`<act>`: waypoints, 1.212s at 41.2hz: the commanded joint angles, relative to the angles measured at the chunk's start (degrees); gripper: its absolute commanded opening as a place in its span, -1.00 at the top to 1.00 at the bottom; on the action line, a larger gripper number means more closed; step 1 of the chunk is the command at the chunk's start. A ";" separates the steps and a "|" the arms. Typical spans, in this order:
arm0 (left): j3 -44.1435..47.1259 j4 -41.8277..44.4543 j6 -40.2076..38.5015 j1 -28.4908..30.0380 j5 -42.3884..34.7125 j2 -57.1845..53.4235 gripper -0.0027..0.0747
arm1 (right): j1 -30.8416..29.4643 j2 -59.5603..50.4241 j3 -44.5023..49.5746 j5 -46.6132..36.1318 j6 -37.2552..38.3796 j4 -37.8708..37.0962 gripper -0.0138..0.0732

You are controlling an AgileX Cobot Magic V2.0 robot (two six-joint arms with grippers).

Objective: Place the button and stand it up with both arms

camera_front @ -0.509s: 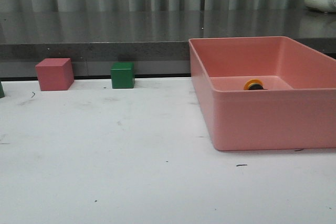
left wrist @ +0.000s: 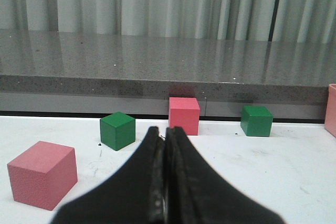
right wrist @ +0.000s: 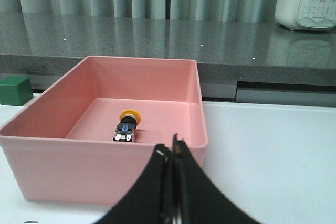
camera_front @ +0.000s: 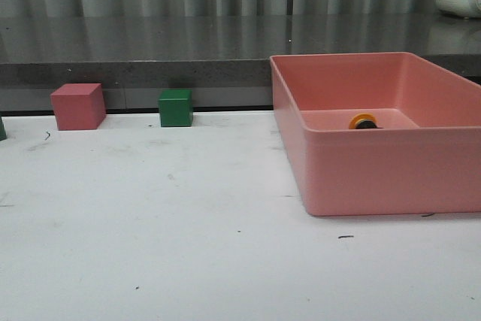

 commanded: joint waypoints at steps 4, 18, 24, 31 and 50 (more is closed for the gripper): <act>0.88 0.00 -0.03 0.05 -4.57 -1.29 0.98 | -0.44 -1.02 -0.19 -4.43 -0.57 0.00 0.84; -5.06 -2.00 -0.03 0.05 -5.74 -1.29 0.98 | -0.44 -0.95 -7.78 -4.00 -0.57 0.00 0.84; -15.75 -2.15 -0.03 0.05 1.04 1.07 0.98 | -0.44 1.86 -18.82 4.78 -0.57 0.00 0.84; -30.52 -2.15 -0.03 0.05 12.13 9.10 0.98 | -0.44 10.28 -31.21 14.17 -0.57 0.00 0.84; -42.30 -2.15 -0.03 0.05 25.45 27.94 0.98 | -0.44 29.99 -39.51 25.30 -0.57 0.00 0.84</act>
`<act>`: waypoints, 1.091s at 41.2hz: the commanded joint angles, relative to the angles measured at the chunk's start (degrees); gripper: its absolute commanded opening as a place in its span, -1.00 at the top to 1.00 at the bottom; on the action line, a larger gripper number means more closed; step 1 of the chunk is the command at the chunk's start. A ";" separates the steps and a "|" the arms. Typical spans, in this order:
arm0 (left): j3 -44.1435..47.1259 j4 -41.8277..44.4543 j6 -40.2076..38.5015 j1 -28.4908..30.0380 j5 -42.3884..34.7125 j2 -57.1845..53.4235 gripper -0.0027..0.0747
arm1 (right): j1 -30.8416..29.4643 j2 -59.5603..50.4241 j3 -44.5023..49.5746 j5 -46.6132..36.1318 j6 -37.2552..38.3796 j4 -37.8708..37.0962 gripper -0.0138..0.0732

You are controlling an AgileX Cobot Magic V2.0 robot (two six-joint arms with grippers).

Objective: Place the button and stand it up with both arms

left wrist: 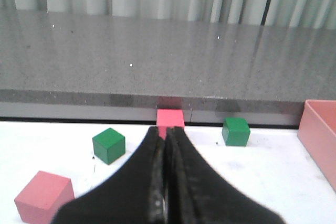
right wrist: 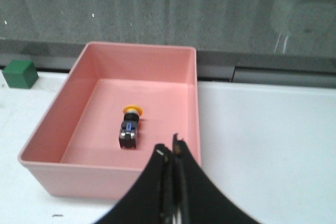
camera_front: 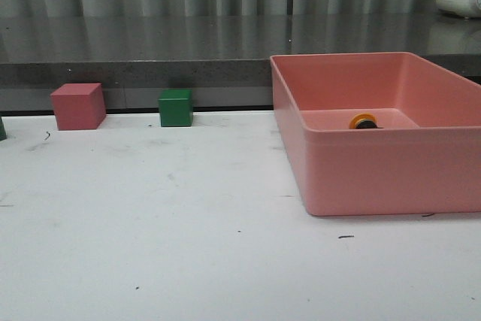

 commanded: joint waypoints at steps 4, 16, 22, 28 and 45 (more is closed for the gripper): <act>-1.87 -0.55 -0.03 0.05 -2.41 4.68 0.98 | -0.44 5.50 -2.05 -3.28 -0.57 0.00 0.84; -1.77 0.24 -0.03 0.05 -2.30 9.57 0.98 | -0.44 11.74 -2.05 0.38 -0.94 0.00 0.53; -1.65 2.31 -0.03 0.05 -2.30 10.64 0.67 | -0.44 13.92 -2.05 1.51 -0.94 0.00 -0.25; -1.65 2.29 -0.03 0.05 -2.63 10.64 -0.16 | -0.22 14.91 -2.10 1.78 -0.94 0.00 -0.79; -2.75 1.60 -0.03 -13.83 2.08 10.64 -0.29 | 8.88 22.26 -12.02 10.83 -0.94 1.17 -0.75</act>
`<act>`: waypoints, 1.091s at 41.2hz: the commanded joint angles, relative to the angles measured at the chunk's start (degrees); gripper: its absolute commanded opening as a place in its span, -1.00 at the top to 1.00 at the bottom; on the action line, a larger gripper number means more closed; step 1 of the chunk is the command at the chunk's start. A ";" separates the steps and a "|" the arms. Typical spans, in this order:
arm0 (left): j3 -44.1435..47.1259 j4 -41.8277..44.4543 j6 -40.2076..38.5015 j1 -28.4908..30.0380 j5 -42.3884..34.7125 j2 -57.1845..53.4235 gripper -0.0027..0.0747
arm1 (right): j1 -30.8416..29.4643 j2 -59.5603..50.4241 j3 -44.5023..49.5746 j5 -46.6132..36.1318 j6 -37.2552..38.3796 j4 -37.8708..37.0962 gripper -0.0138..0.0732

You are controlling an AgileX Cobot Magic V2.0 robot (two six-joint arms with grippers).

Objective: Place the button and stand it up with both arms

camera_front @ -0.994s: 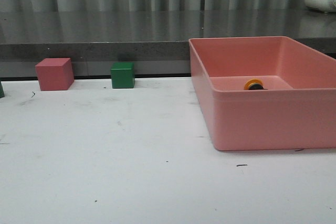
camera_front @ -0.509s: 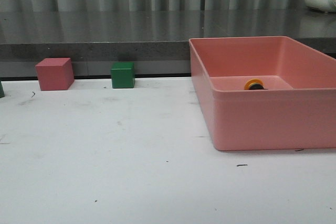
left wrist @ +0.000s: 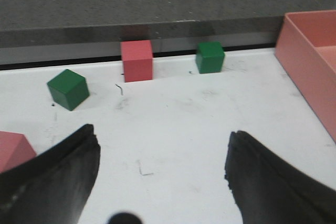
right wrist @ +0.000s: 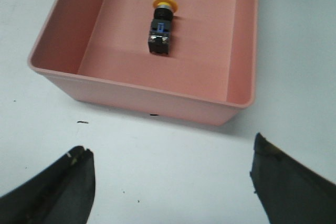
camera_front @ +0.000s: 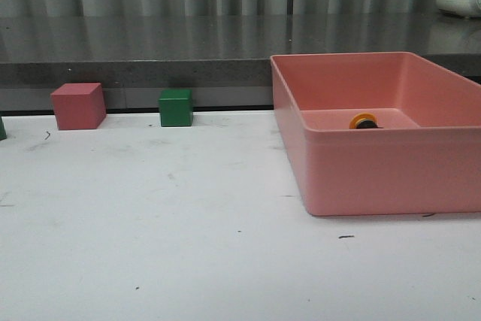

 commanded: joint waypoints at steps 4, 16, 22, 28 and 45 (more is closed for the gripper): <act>-2.41 -1.65 -0.03 -6.70 -0.95 0.36 -0.27 | 1.76 5.66 -6.47 0.04 -0.71 0.63 -0.75; -2.41 -3.14 -0.03 -10.16 -0.85 0.36 -0.15 | 1.76 19.60 -15.13 2.15 -0.71 1.31 -0.75; -2.41 -3.14 -0.03 -10.16 -0.85 0.36 -0.15 | 1.76 28.36 -21.06 3.93 -0.71 1.80 -0.75; -2.41 -3.14 -0.03 -10.16 -0.85 0.36 -0.15 | 1.76 37.05 -26.92 4.32 -0.71 1.80 -0.75; -2.41 -3.14 -0.03 -10.16 -0.85 0.36 -0.15 | 1.49 59.98 -43.32 5.92 6.57 0.29 -0.75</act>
